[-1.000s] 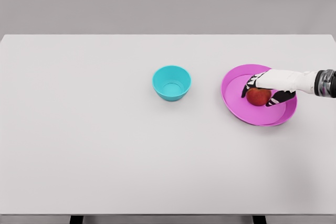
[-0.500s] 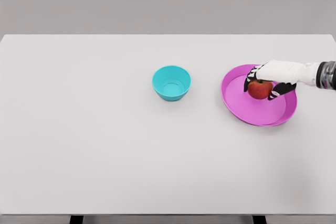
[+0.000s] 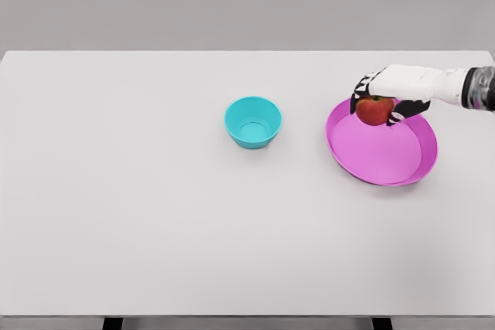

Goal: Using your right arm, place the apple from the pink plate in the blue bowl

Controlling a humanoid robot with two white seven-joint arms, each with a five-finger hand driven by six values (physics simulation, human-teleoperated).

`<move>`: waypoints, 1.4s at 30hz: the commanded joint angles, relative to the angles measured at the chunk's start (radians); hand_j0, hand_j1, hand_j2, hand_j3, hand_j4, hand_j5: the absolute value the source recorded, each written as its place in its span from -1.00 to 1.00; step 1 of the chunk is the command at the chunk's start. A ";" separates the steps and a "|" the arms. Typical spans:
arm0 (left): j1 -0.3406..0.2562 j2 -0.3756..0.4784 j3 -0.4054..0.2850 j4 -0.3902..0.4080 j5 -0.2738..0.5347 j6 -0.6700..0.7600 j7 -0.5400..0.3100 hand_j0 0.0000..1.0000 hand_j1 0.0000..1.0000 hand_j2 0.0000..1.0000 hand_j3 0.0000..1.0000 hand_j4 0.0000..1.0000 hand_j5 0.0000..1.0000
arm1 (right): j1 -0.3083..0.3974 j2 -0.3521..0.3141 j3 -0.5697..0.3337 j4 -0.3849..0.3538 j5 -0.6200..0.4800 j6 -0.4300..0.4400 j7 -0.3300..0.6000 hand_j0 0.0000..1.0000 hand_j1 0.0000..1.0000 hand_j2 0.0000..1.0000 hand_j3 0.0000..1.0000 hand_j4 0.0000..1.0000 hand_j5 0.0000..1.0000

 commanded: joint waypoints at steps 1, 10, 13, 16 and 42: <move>0.000 0.000 0.000 0.000 0.000 0.000 0.000 1.00 1.00 1.00 1.00 1.00 1.00 | 0.000 0.024 0.001 -0.003 -0.005 0.003 0.000 0.14 0.14 0.14 0.14 0.14 0.14; 0.000 0.000 0.000 0.000 0.000 0.000 0.000 1.00 1.00 1.00 1.00 1.00 1.00 | -0.037 0.117 0.005 -0.004 -0.004 0.003 0.000 0.14 0.14 0.14 0.14 0.14 0.14; 0.000 0.000 0.000 0.000 0.000 0.000 0.000 1.00 1.00 1.00 1.00 1.00 1.00 | -0.043 0.141 0.007 -0.003 -0.002 0.003 0.000 0.14 0.14 0.14 0.14 0.14 0.14; 0.000 0.000 0.000 0.000 -0.001 0.000 0.000 1.00 1.00 1.00 1.00 1.00 1.00 | -0.051 0.160 0.009 -0.003 -0.002 0.003 0.000 0.14 0.14 0.14 0.14 0.14 0.14; 0.000 0.000 -0.002 0.000 0.000 0.000 0.000 1.00 1.00 1.00 1.00 1.00 1.00 | -0.061 0.318 0.021 -0.029 0.022 0.003 0.000 0.14 0.14 0.14 0.14 0.14 0.14</move>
